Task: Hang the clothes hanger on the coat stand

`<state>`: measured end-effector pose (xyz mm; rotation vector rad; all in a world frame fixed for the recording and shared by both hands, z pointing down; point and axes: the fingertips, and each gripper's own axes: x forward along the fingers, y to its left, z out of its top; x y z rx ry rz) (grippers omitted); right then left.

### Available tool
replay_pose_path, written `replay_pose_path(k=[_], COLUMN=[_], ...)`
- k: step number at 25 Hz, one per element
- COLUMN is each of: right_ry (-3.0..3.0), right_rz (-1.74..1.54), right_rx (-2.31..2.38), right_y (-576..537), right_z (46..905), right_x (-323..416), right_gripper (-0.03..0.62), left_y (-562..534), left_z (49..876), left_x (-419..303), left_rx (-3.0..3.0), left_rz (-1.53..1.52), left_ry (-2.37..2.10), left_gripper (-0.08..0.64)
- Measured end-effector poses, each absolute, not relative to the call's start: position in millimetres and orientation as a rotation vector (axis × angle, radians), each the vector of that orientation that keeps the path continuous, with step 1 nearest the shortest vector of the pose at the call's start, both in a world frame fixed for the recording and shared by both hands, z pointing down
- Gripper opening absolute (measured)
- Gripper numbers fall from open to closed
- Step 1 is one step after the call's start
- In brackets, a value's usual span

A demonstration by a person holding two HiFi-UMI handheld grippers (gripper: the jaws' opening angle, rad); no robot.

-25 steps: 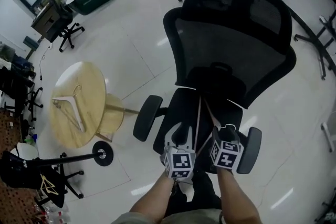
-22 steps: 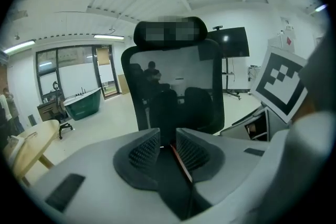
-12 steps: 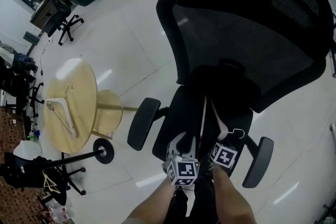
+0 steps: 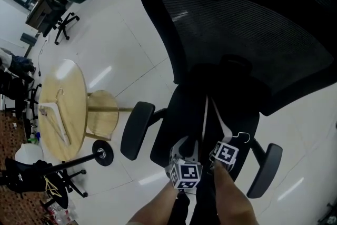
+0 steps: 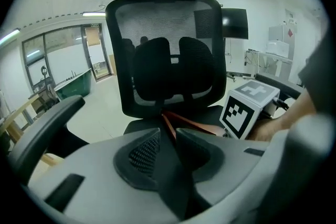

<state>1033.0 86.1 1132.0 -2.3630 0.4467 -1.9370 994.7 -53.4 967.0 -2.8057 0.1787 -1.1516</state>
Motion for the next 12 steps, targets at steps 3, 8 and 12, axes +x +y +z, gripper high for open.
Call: replay_pose_path(k=[3,8,12], right_ry=[0.397,0.451,0.388], right_rz=[-2.011,-1.951,-1.984], right_rx=[-2.374,-2.289,-2.343], right_y=[95.2,65.3,71.9], right_z=[1149.1,1152.8,1158.2], right_x=[1031.7,1036.0,1040.0], right_gripper=[0.207,0.207,0.207], left_y=[-51.7,-52.9,-59.0], left_z=[978.4,988.1,991.6], left_x=[1000.6,1000.3,996.4], left_rx=[-2.806,-2.802,-2.803], left_rz=[-1.166,-1.191,-1.216], left_ry=[0.161,0.157,0.174], left_gripper=[0.098,0.100,0.100])
